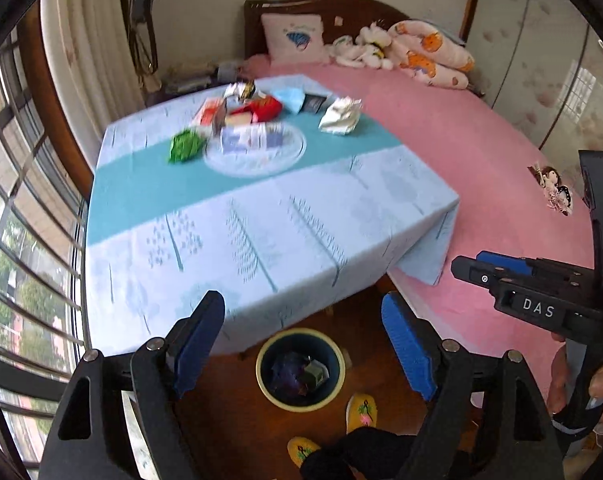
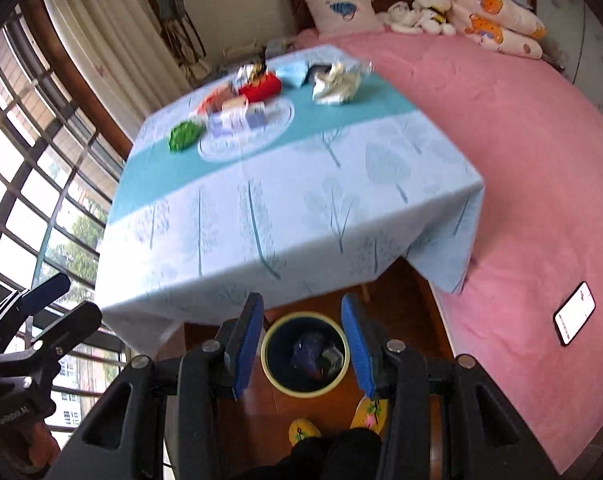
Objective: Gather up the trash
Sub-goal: 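Raise both tools back above the table, then grasp the crumpled beige tissue with the right tool while the left tool grasps the clear plastic bottle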
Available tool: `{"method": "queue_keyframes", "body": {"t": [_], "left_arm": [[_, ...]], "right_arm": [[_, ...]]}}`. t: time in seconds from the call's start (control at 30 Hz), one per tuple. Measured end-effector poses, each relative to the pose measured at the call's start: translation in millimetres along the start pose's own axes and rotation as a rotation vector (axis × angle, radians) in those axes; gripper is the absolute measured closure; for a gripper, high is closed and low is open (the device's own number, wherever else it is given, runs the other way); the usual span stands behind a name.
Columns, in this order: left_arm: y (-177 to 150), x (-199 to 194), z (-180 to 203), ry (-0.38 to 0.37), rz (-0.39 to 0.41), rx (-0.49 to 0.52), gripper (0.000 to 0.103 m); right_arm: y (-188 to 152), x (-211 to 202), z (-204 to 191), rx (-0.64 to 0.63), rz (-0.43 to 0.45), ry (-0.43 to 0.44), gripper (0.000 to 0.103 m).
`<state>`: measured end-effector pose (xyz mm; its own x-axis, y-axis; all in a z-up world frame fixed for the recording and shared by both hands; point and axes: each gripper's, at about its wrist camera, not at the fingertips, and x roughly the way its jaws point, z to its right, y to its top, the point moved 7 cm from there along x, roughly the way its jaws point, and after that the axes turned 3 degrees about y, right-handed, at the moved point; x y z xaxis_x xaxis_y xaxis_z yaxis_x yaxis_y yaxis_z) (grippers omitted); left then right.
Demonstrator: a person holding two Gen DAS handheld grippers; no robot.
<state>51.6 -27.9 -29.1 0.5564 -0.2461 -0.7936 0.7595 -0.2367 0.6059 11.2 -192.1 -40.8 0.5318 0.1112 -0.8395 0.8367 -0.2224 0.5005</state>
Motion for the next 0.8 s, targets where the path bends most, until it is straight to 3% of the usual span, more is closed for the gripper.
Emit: {"method": "queue_keyframes", "body": {"t": [0.27, 0.4, 0.53, 0.7, 0.8], "left_arm": [[65, -11, 1, 0.027, 0.087, 0.009, 0.024], [92, 2, -1, 0.031, 0.081, -0.025, 0.024], [120, 31, -2, 0.033, 0.053, -0.063, 0.024], [159, 86, 0, 0.072, 0.024, -0.08, 0.024], [185, 124, 2, 0.101, 0.005, -0.107, 0.024]], "right_arm": [[48, -27, -6, 0.007, 0.098, 0.019, 0.062], [75, -23, -2, 0.01, 0.122, 0.03, 0.048], [110, -5, 8, 0.013, 0.126, 0.052, 0.045], [169, 34, 31, 0.019, 0.111, 0.103, 0.029], [207, 64, 47, 0.024, 0.081, 0.148, 0.028]]}}
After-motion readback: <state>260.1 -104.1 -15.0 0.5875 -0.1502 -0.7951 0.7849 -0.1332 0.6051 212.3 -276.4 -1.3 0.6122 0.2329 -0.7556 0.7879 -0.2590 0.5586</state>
